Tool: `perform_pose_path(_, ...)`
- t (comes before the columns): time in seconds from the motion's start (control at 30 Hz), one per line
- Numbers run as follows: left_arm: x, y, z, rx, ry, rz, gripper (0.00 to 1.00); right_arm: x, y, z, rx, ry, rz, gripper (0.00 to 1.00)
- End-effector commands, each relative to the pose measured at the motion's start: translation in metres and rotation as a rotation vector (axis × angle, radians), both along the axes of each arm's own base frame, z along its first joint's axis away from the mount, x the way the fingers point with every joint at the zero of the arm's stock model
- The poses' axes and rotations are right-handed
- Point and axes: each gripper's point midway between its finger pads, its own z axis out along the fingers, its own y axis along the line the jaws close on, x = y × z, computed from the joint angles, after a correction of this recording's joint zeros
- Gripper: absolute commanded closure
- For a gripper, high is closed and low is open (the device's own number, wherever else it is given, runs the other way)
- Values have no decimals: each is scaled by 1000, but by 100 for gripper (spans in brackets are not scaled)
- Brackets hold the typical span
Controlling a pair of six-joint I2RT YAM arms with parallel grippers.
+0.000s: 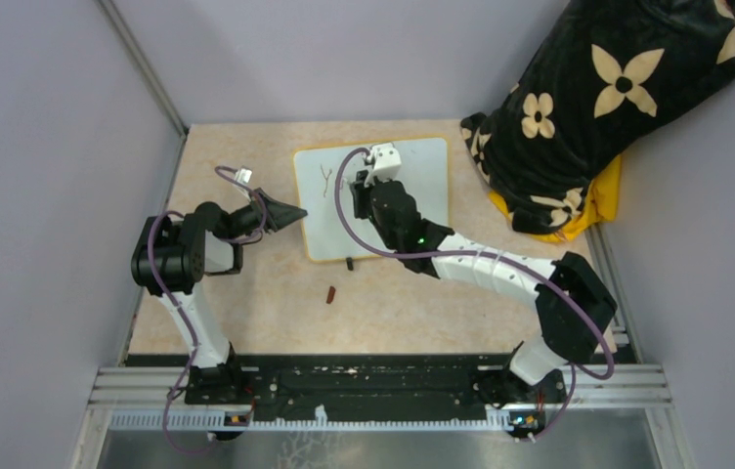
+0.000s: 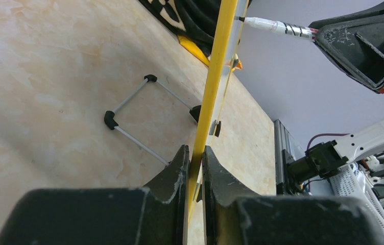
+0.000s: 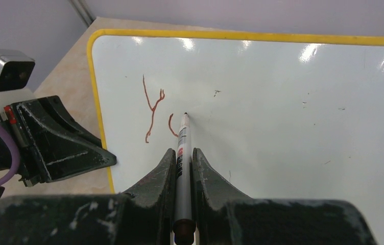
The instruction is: Write a sentence on the whiteboard
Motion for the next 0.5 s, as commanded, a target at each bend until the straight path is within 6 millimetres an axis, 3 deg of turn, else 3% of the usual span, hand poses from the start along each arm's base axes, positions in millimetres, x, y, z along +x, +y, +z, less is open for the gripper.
perform_pose_path(0.0,-6,-2,20,9,-213,-2,100,12,4,26,45,-54,-23,100)
perform_pose_path(0.47,-6,-2,21,9,-214,-1,100,7,21,22,59,-34,64,100)
